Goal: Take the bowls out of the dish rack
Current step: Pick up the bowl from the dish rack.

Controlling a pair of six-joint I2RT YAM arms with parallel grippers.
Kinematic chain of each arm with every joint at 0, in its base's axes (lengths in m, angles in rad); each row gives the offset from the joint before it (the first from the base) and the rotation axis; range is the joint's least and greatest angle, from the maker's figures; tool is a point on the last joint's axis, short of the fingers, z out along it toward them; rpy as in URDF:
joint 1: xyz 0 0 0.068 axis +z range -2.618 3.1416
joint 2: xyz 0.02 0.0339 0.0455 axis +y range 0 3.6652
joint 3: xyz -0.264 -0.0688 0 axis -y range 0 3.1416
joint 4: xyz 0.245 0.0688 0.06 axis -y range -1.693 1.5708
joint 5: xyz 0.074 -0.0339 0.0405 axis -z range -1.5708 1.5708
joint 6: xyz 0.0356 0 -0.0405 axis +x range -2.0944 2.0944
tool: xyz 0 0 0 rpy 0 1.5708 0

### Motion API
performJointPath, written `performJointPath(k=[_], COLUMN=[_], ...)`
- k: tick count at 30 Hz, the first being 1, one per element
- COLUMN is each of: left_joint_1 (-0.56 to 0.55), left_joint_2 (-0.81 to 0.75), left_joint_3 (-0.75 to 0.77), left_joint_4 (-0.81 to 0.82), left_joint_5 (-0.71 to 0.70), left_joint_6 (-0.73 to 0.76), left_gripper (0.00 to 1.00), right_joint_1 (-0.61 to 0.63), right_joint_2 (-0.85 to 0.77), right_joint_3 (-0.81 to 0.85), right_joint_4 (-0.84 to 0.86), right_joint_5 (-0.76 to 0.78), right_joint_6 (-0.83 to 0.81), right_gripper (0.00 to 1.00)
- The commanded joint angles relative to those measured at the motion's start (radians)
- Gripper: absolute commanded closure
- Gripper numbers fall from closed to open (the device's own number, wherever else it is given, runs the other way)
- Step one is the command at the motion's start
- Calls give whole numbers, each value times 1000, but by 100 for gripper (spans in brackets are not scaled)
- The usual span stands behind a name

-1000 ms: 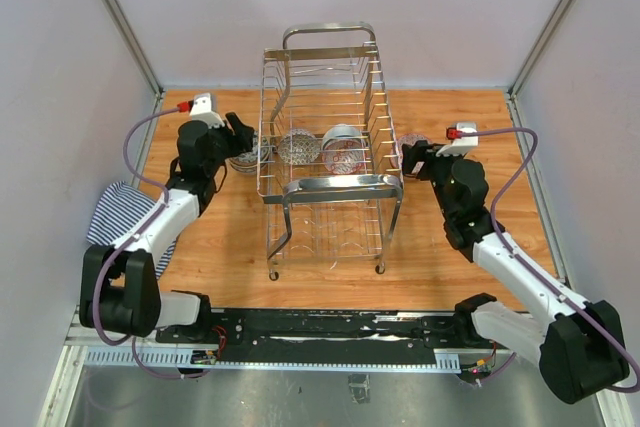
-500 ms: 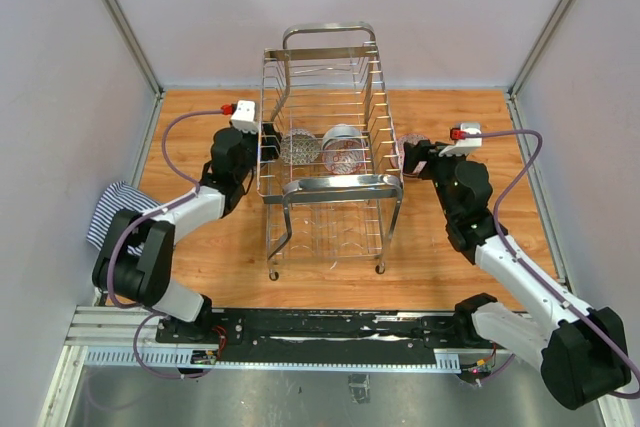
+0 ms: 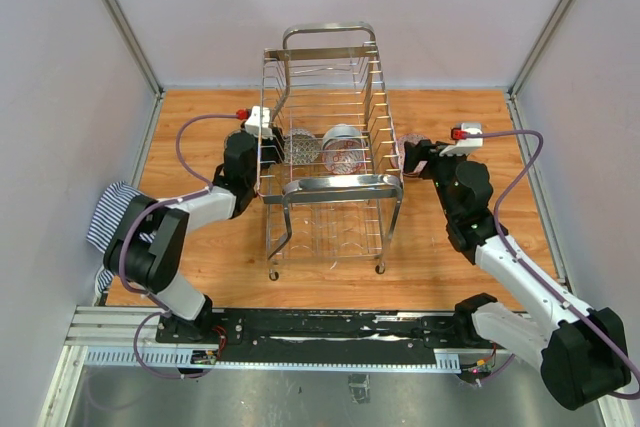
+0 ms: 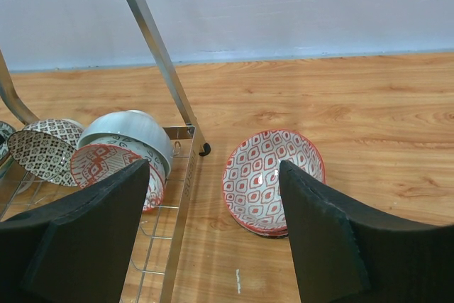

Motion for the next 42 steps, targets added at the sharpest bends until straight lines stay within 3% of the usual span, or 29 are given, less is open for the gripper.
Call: performJointPath(k=[1, 22, 42], left_joint_1=[-22, -53, -74], left_joint_2=[19, 138, 189], left_joint_3=[-8, 53, 61], left_joint_4=[47, 63, 111], left_joint_5=[-36, -49, -99], left_joint_6=[58, 115, 112], left_gripper=[46, 49, 70], right_joint_1=[-22, -25, -41], right_joint_2=[-11, -14, -24], right_joint_3=[-12, -16, -18], right_joint_4=[35, 40, 34], right_joint_5=[11, 6, 1], right_joint_6=[0, -1, 0], right_gripper=[25, 25, 25])
